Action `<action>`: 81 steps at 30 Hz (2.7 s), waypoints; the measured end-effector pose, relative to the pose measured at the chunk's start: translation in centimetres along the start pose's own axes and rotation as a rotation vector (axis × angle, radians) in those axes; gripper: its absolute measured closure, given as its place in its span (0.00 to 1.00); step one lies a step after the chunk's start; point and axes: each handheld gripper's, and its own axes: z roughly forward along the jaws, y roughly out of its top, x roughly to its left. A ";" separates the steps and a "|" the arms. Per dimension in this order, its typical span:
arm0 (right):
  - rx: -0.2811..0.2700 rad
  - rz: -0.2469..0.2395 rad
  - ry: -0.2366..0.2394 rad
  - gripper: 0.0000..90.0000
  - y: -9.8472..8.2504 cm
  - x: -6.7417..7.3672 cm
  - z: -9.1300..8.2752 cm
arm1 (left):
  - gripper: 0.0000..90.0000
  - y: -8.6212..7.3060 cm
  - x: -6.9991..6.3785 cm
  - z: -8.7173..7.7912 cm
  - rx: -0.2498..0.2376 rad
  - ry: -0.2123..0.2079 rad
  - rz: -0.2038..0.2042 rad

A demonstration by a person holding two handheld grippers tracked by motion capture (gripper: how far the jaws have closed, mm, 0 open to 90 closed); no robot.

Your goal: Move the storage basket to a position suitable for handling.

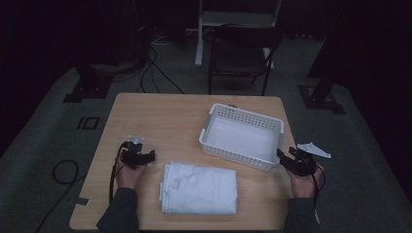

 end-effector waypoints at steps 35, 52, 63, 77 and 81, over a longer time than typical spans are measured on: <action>0.088 0.052 0.043 0.63 -1.2 1.1 1.1 | 0.46 0.5 -0.9 -2.4 -0.106 -0.152 0.020; 0.094 0.081 0.041 0.68 -0.7 1.8 2.1 | 0.47 1.3 -1.7 -4.3 -0.182 -0.203 0.034; 0.100 0.067 0.055 0.69 -0.2 2.4 3.1 | 0.45 1.8 -2.5 -5.0 -0.199 -0.203 0.048; 0.102 0.041 0.083 0.69 0.7 4.6 5.1 | 0.45 1.8 -2.9 -5.0 -0.206 -0.252 0.059; 0.109 0.032 0.093 0.69 1.0 5.1 5.6 | 0.45 1.8 -3.0 -5.0 -0.209 -0.249 0.060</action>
